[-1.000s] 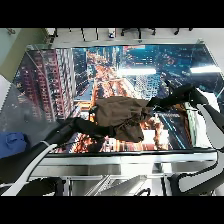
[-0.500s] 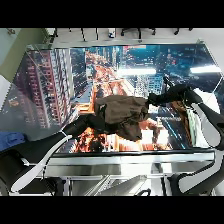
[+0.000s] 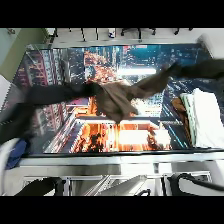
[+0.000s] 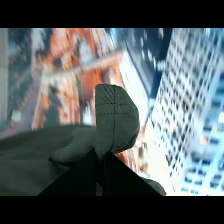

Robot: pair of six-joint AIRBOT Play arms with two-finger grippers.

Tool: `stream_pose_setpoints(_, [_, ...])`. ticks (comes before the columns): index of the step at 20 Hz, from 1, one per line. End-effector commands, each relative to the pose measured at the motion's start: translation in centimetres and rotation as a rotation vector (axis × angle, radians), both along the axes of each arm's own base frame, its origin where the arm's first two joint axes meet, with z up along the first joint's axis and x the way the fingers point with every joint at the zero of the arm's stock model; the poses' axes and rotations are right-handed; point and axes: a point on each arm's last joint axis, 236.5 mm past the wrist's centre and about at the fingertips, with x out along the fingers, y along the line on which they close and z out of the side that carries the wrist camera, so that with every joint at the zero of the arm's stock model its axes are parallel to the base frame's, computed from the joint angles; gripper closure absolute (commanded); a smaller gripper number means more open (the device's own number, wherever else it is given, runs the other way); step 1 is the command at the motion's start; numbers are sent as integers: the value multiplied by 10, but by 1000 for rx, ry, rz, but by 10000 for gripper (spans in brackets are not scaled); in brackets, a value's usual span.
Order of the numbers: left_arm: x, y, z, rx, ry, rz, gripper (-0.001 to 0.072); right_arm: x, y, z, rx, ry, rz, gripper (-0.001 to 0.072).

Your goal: Fold the shirts.

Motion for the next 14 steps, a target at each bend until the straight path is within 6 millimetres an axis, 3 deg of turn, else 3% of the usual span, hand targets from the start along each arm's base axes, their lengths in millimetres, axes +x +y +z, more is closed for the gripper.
stream_pose_setpoints(1, [-84,88,190,-92,-454,134,686,-97,-6,202,-155,-480,-49,681])
stream_pose_setpoints(3, [-150,132,266,-139,-676,231,686,-171,5,289,-262,-750,-89,682])
stream_pose_setpoints(4, [-177,149,289,-138,-762,285,686,-206,8,321,-313,-863,-125,681])
stream_pose_setpoints(6, [-217,170,315,-102,-871,381,686,-260,5,362,-388,-1019,-217,682])
stream_pose_setpoints(7, [-222,175,315,-59,-878,409,685,-275,7,369,-395,-1052,-228,682])
stream_pose_setpoints(9, [-202,180,292,45,-775,441,686,-276,16,364,-367,-1033,-187,681])
stream_pose_setpoints(11, [-159,171,243,94,-554,369,685,-252,24,341,-324,-942,-112,682])
stream_pose_setpoints(13, [-116,150,190,75,-367,221,685,-210,26,294,-274,-759,-32,682])
stream_pose_setpoints(14, [-92,143,153,61,-251,174,685,-185,28,258,-240,-642,15,682])
